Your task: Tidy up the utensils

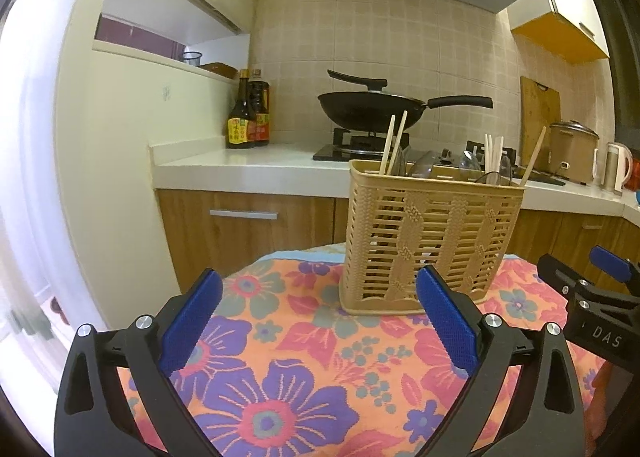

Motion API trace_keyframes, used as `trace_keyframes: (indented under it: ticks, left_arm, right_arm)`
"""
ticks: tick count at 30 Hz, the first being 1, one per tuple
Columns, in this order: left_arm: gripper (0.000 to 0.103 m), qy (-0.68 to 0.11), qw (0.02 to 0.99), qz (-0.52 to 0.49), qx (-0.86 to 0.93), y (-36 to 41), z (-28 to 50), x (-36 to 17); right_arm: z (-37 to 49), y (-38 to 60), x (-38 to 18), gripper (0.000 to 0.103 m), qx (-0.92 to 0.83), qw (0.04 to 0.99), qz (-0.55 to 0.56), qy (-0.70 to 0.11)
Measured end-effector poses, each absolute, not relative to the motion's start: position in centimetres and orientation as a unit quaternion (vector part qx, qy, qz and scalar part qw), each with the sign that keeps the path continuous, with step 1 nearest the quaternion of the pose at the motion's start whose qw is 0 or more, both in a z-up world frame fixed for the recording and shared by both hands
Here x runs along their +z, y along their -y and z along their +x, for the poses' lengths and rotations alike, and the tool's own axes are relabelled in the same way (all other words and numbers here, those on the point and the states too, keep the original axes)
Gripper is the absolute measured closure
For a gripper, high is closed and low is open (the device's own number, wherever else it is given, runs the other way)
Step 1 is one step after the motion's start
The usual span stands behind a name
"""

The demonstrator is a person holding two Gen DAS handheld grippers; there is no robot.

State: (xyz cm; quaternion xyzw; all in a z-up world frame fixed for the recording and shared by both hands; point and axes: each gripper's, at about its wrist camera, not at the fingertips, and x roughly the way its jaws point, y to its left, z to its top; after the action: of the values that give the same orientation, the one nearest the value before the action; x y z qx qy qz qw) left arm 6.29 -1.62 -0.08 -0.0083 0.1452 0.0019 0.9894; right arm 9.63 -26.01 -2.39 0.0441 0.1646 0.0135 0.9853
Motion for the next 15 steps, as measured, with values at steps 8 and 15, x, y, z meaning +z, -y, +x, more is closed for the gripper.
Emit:
trace_keyframes:
  ticks: [8, 15]
  left_arm:
    - [0.008, -0.15, 0.989, -0.007, 0.003, 1.71, 6.4, 0.0]
    - [0.008, -0.152, 0.988, -0.004, -0.002, 1.86, 6.33, 0.0]
  right_arm:
    - [9.57, 26.04, -2.3, 0.008, 0.014, 0.985, 0.048, -0.165]
    - [9.49, 25.54, -2.31, 0.008, 0.015, 0.986, 0.04, -0.164]
